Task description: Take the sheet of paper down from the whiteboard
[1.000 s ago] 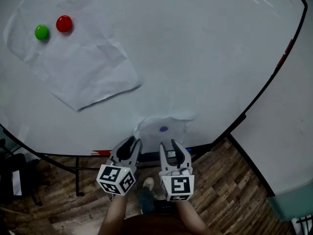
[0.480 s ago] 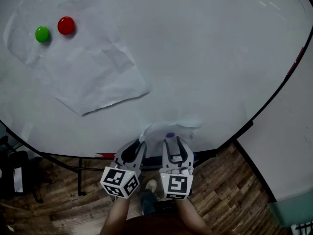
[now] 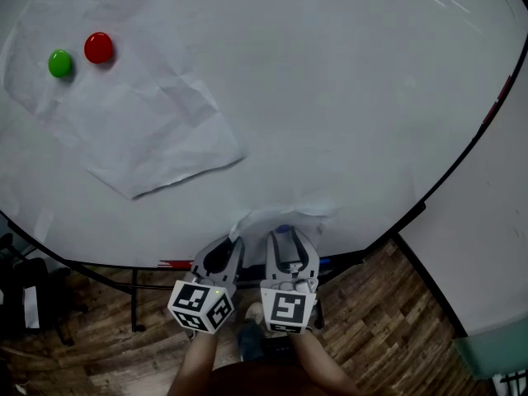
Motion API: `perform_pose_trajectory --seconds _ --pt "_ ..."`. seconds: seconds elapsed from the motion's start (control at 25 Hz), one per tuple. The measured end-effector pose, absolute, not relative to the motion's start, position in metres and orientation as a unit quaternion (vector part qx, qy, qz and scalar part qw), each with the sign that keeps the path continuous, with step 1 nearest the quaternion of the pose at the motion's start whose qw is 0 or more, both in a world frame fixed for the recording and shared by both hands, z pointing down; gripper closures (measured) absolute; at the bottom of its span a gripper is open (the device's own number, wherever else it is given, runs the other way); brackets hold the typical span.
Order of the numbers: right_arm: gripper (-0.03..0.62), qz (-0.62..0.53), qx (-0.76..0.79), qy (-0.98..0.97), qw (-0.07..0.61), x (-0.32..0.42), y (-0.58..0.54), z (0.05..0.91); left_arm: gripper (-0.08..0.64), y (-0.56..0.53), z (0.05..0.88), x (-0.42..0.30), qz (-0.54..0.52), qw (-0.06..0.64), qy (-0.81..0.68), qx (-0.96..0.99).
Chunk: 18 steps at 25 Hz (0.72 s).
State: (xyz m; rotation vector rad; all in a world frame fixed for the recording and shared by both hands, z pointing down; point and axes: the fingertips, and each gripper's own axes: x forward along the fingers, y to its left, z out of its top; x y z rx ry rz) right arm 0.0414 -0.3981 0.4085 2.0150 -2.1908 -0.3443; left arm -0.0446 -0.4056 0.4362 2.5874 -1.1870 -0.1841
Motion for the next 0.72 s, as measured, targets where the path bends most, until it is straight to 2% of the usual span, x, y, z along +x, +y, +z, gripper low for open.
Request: perform_pose_trajectory --seconds 0.24,0.72 --pt "0.471 -0.119 0.677 -0.721 0.081 0.0449 -0.4026 0.4098 0.529 -0.4071 0.4382 -0.0405 -0.063 0.146 -0.41 0.898" --pt "0.457 -0.123 0.678 -0.72 0.087 0.0463 -0.4039 0.41 0.535 -0.4119 0.4405 -0.0424 -0.065 0.159 -0.409 0.896"
